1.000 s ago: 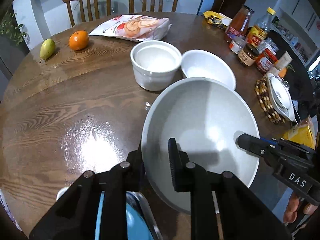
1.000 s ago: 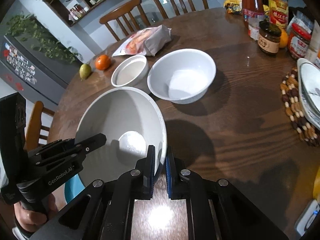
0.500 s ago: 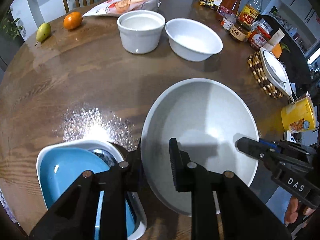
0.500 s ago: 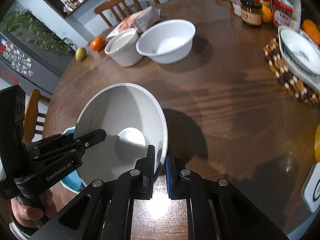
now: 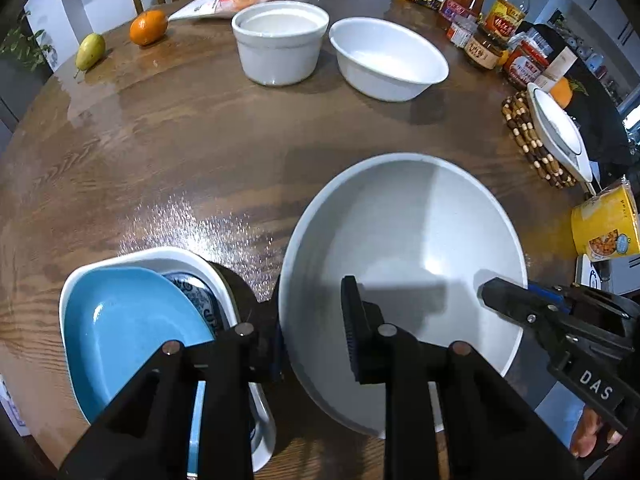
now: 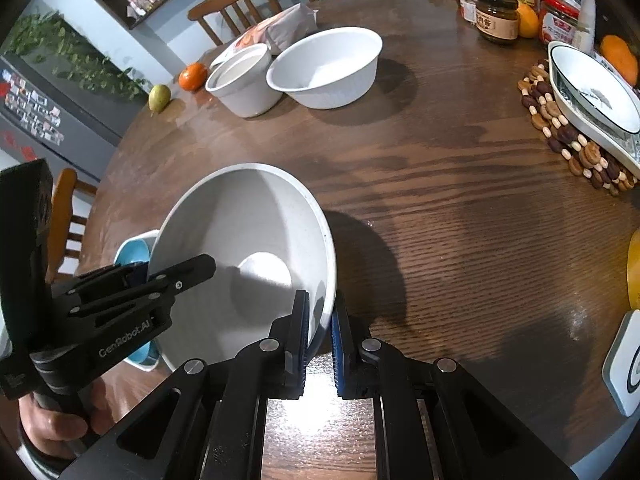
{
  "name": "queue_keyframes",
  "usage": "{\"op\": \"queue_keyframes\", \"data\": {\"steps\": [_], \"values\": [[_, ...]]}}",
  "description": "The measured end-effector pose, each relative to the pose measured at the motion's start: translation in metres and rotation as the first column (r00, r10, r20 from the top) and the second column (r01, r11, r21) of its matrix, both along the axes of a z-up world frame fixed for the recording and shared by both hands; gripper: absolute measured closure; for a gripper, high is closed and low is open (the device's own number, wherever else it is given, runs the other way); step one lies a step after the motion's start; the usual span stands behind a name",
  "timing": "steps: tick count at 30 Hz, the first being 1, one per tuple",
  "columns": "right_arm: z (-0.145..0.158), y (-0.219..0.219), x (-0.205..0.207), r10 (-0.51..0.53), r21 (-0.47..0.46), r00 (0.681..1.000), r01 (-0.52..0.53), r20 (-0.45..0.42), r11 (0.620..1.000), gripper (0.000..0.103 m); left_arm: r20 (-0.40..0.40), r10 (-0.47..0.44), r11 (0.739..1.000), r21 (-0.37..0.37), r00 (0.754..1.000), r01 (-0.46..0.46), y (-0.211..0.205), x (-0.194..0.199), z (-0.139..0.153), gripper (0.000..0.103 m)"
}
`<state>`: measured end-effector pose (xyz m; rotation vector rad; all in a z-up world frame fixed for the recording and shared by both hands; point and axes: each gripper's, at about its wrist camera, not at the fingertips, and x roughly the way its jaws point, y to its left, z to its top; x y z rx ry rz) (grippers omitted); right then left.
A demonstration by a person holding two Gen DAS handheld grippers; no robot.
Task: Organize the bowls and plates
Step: 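Lift the large white bowl and set it down beside the plate stack, then move the left tool to the small white bowl and grasp its rim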
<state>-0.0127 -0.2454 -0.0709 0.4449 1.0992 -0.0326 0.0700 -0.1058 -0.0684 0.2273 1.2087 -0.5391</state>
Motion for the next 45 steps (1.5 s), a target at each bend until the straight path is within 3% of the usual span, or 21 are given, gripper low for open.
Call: {"op": "queue_keyframes", "data": {"steps": [5,7,8,9,10,11,13,19,21,26,29,35,45], "values": [[0.003,0.0,-0.002,-0.006,-0.009,1.0,0.006,0.017,1.0,0.092,-0.006,0.009,1.0,0.002,1.0,-0.008,-0.001,-0.001,-0.002,0.073],[0.004,-0.002,-0.003,-0.003,0.0,1.0,0.003,0.015,1.0,0.09,-0.009,0.017,1.0,-0.008,1.0,-0.017,0.001,-0.002,0.0,0.064],[0.005,-0.004,-0.005,-0.008,0.002,1.0,0.007,0.02,1.0,0.089,-0.003,0.022,1.0,-0.014,1.0,-0.022,0.003,-0.003,0.003,0.053],[0.007,-0.006,-0.007,-0.009,0.002,0.999,0.009,0.031,1.0,0.085,0.011,0.03,0.999,-0.022,0.999,-0.03,0.006,-0.004,0.009,0.041],[0.01,-0.008,-0.009,-0.013,0.003,0.999,0.013,0.044,1.0,0.079,0.023,0.039,0.999,-0.027,0.999,-0.038,0.008,-0.005,0.013,0.038],[0.014,-0.012,-0.012,-0.023,0.008,0.998,0.023,0.057,1.0,0.075,0.036,0.049,0.998,-0.034,0.998,-0.048,0.011,-0.005,0.018,0.036],[0.019,-0.019,-0.016,-0.043,0.025,0.996,0.042,0.076,0.999,0.057,0.053,0.082,0.996,-0.052,0.995,-0.079,0.019,-0.005,0.029,0.033],[0.031,-0.038,-0.031,-0.085,0.062,0.989,0.078,0.123,0.995,0.054,0.11,0.155,0.986,-0.083,0.982,-0.147,0.037,-0.011,0.053,0.025],[0.034,-0.041,-0.034,-0.089,0.066,0.987,0.081,0.132,0.995,0.053,0.134,0.174,0.983,-0.077,0.976,-0.165,0.038,-0.014,0.059,0.016],[0.048,-0.051,-0.045,-0.096,0.051,0.979,0.088,0.179,0.995,0.046,0.183,0.202,0.979,-0.078,0.962,-0.191,0.038,-0.022,0.071,0.013],[0.061,-0.055,-0.052,-0.091,0.02,0.973,0.089,0.214,0.996,0.04,0.214,0.218,0.975,-0.082,0.952,-0.205,0.034,-0.029,0.078,0.001],[0.082,-0.061,-0.064,-0.06,-0.022,0.961,0.069,0.271,0.997,0.034,0.259,0.225,0.974,-0.098,0.939,-0.206,0.022,-0.042,0.091,0.001],[0.107,-0.071,-0.078,-0.012,-0.066,0.947,0.035,0.321,0.997,0.034,0.361,0.226,0.974,-0.097,0.905,-0.205,-0.001,-0.063,0.111,0.001]]}}
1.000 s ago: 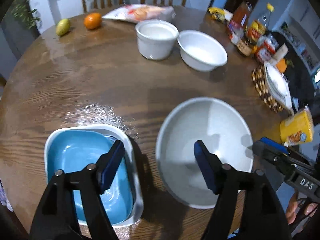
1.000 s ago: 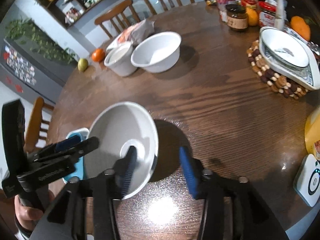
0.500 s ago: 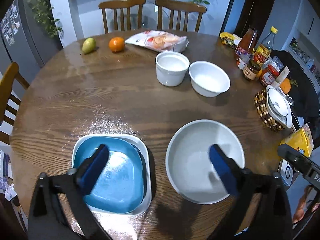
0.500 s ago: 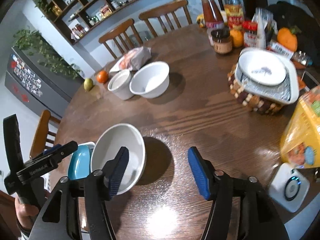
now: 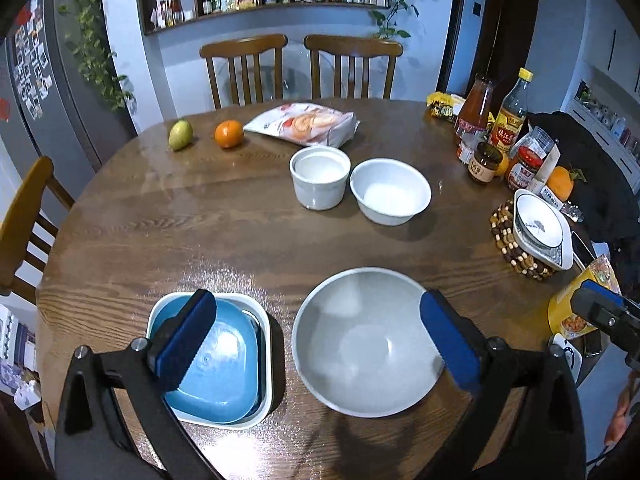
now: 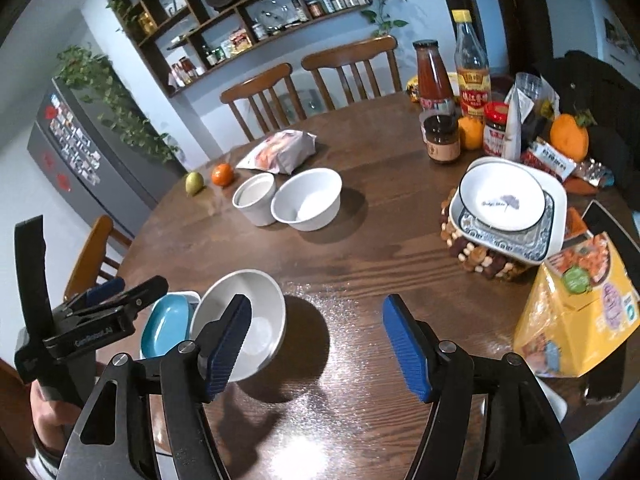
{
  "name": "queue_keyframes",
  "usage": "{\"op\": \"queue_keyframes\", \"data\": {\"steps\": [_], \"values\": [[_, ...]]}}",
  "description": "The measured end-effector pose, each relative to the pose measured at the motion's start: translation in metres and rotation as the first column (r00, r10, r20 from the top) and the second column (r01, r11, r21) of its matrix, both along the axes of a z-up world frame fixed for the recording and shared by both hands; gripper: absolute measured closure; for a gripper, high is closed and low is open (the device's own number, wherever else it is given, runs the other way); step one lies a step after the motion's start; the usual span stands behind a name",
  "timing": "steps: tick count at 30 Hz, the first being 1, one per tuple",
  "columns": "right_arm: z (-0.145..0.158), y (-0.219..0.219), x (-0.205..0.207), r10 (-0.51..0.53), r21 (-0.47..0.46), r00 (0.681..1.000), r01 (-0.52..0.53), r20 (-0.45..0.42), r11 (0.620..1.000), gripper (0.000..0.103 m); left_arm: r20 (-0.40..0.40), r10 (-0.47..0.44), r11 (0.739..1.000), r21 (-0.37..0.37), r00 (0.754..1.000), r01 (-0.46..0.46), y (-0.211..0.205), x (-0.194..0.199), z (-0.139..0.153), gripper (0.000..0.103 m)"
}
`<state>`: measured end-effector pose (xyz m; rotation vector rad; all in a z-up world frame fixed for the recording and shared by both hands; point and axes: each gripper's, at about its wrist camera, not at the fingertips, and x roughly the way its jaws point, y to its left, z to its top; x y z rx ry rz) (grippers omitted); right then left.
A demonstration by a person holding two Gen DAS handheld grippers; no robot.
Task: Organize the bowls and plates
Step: 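Move the left tool to the small white bowl and grasp its rim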
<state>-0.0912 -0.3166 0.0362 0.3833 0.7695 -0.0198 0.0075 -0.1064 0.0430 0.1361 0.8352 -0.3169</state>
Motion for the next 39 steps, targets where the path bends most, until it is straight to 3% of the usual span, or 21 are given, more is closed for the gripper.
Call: {"op": "queue_keyframes", "data": {"steps": [8,22,27,39], "values": [[0.02,-0.006,0.009,0.023,-0.033,0.999,-0.022,0.032,0.999,0.034,0.061,-0.02,1.0,0.006,0.998,0.019,-0.013,0.002,0.019,0.001],[0.049,-0.02,0.079,-0.014,-0.092,0.998,0.019,0.058,0.996,0.034,0.046,-0.087,0.996,-0.014,0.995,0.087,-0.05,0.074,0.028,0.001],[0.043,-0.028,0.115,-0.031,-0.094,0.999,0.035,0.038,0.995,0.034,-0.003,-0.1,0.995,-0.03,0.995,0.1,-0.061,0.108,0.016,0.001],[-0.024,-0.038,0.187,-0.013,-0.005,0.991,0.013,-0.135,1.0,0.034,-0.246,-0.042,0.997,-0.072,0.968,0.025,-0.059,0.16,-0.048,0.001]]}}
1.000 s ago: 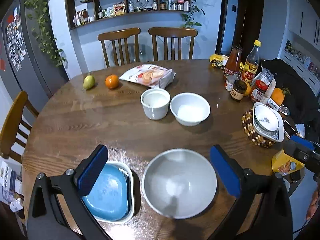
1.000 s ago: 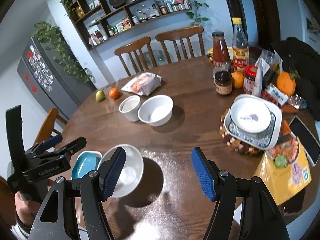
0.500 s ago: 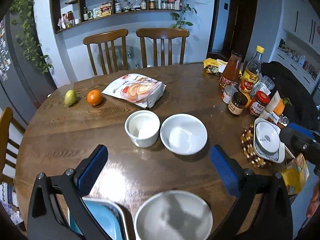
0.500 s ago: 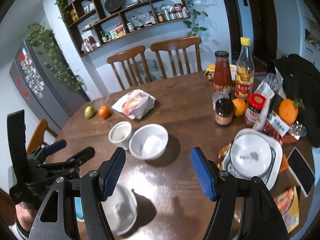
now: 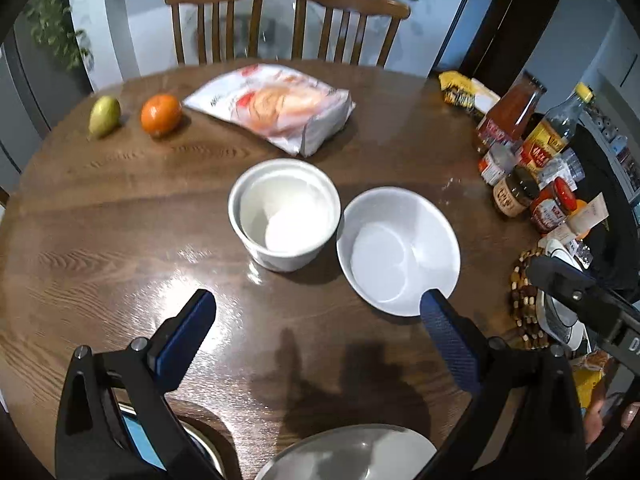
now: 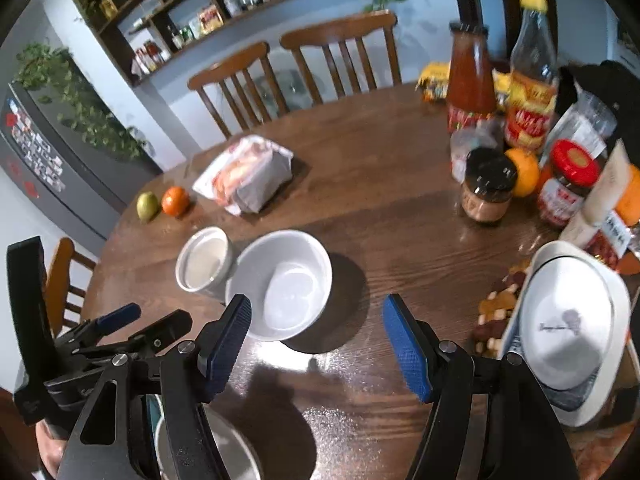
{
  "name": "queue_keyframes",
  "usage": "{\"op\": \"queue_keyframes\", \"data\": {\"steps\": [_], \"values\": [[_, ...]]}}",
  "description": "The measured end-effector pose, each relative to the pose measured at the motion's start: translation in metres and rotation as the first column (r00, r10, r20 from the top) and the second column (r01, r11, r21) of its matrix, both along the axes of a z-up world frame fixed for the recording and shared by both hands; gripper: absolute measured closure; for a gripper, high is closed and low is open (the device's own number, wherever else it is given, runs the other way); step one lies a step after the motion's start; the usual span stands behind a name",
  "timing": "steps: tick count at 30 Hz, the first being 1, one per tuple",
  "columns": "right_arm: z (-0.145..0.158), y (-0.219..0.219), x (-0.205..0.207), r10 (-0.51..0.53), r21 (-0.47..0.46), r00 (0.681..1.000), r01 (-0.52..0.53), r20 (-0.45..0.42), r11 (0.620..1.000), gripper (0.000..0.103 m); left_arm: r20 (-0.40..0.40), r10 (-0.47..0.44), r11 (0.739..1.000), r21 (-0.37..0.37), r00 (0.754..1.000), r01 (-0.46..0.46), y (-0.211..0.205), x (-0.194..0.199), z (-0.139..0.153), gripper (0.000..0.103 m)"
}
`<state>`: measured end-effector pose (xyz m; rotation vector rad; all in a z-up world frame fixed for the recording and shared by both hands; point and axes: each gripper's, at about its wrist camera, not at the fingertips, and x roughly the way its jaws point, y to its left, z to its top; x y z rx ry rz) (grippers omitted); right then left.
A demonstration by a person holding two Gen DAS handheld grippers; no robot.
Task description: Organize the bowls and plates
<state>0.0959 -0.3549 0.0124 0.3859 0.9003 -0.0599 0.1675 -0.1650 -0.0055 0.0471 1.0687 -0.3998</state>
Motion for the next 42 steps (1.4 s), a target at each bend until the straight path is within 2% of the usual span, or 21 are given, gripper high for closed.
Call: {"op": "queue_keyframes", "data": {"steps": [5,10,11,16,18,20,22,24,27,29,31,33,36,42], "values": [[-0.024,-0.002,0.018,0.013,0.023,0.998,-0.012,-0.055,1.0,0.034,-0.054,-0.016,1.0,-0.011,0.998,0.015,-0.011,0.008,-0.019,0.002],[-0.045,-0.003,0.029,0.018,0.04,0.995,-0.014,-0.103,0.999,0.034,-0.115,-0.01,1.0,0.005,0.993,0.011,-0.018,0.021,-0.041,0.008],[-0.048,-0.004,0.03,0.016,0.045,0.994,-0.011,-0.111,0.999,0.034,-0.121,-0.036,0.998,-0.058,0.992,0.029,-0.019,0.022,-0.043,0.01],[-0.064,-0.006,0.039,0.017,0.063,0.99,-0.009,-0.137,0.998,0.034,-0.162,-0.035,0.997,-0.072,0.986,0.023,-0.023,0.029,-0.056,0.019],[-0.069,-0.007,0.042,0.012,0.072,0.99,-0.002,-0.142,0.997,0.034,-0.185,-0.029,0.995,-0.095,0.982,0.011,-0.023,0.032,-0.059,0.028],[-0.073,-0.009,0.044,0.009,0.1,0.99,0.006,-0.142,0.995,0.034,-0.204,-0.016,0.993,-0.116,0.979,-0.008,-0.023,0.035,-0.062,0.028],[-0.077,-0.011,0.046,0.0,0.119,0.99,0.017,-0.14,0.993,0.043,-0.215,-0.014,0.993,-0.121,0.976,-0.012,-0.025,0.036,-0.064,0.031],[-0.079,-0.011,0.047,0.002,0.128,0.99,0.017,-0.141,0.992,0.049,-0.225,-0.018,0.993,-0.12,0.974,-0.009,-0.028,0.037,-0.066,0.048],[-0.085,-0.011,0.051,0.016,0.14,0.987,0.006,-0.157,0.99,0.058,-0.239,-0.022,0.993,-0.117,0.971,-0.006,-0.032,0.039,-0.07,0.057],[-0.087,-0.01,0.052,0.023,0.142,0.987,0.0,-0.161,0.99,0.065,-0.241,-0.027,0.994,-0.113,0.97,0.0,-0.034,0.039,-0.072,0.061],[-0.089,-0.009,0.053,0.033,0.151,0.987,-0.008,-0.159,0.988,0.074,-0.235,-0.033,0.994,-0.106,0.971,0.008,-0.036,0.039,-0.072,0.061],[-0.088,-0.007,0.053,0.043,0.146,0.987,-0.02,-0.155,0.989,0.078,-0.231,-0.044,0.994,-0.107,0.972,0.019,-0.039,0.037,-0.072,0.07],[-0.087,-0.004,0.054,0.056,0.139,0.987,-0.035,-0.151,0.99,0.087,-0.223,-0.056,0.994,-0.106,0.973,0.033,-0.043,0.035,-0.072,0.074],[-0.086,-0.001,0.053,0.061,0.139,0.988,-0.041,-0.144,0.989,0.092,-0.194,-0.079,0.993,-0.102,0.978,0.06,-0.045,0.031,-0.068,0.085]]}}
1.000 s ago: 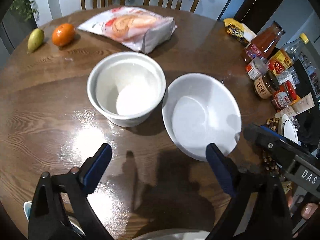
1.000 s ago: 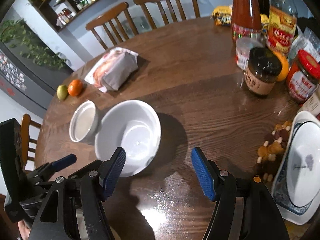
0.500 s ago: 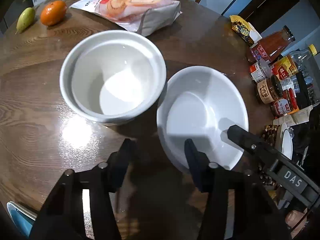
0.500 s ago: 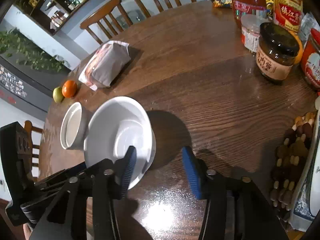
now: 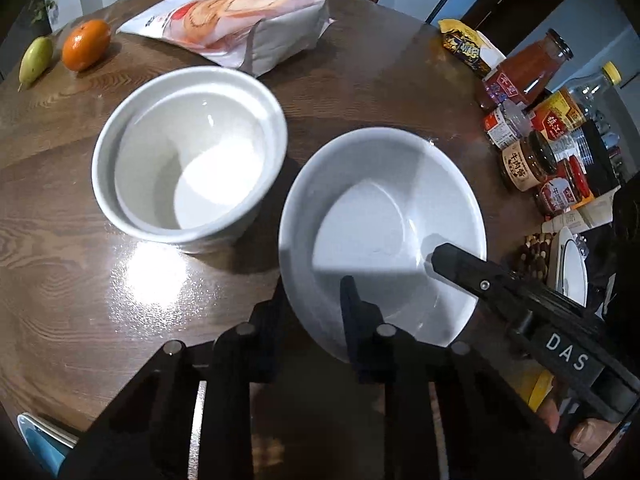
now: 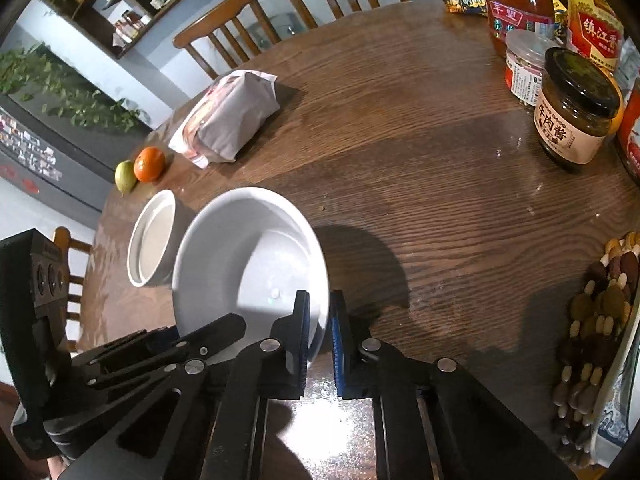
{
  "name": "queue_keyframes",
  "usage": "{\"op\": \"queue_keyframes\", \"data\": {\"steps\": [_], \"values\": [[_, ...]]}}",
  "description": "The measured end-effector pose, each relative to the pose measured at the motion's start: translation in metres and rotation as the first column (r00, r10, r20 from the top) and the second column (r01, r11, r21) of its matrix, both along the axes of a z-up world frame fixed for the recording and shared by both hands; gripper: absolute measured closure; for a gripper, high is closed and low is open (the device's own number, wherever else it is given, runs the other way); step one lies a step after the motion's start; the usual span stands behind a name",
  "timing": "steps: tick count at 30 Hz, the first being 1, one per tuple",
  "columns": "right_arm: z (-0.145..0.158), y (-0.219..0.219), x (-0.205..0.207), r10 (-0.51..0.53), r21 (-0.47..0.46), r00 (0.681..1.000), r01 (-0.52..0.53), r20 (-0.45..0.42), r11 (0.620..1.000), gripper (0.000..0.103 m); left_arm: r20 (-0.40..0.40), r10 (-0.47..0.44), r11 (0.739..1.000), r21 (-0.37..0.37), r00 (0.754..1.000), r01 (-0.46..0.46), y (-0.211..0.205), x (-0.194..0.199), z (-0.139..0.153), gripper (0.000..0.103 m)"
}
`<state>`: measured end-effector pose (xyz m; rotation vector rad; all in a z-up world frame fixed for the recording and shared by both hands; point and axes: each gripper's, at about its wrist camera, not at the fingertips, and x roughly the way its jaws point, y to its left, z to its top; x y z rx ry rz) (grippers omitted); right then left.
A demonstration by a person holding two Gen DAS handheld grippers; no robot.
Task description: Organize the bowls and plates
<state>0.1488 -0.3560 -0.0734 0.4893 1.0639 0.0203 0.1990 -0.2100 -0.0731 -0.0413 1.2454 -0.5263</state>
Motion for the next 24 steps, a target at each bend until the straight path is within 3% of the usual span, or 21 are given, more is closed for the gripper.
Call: {"op": "queue_keyframes", "data": {"steps": [12,24], "values": [[0.007,0.002,-0.013,-0.014,-0.013,1.0,0.014,0.018,1.0,0.092,0.084,-0.044,0.999,0.021,0.995,0.042,-0.005,-0.013,0.014,0.086],[0.034,0.007,-0.037,-0.03,-0.025,0.996,0.032,0.087,0.999,0.092,0.195,-0.067,0.998,0.034,0.978,0.062,-0.003,-0.036,0.044,0.086]]}}
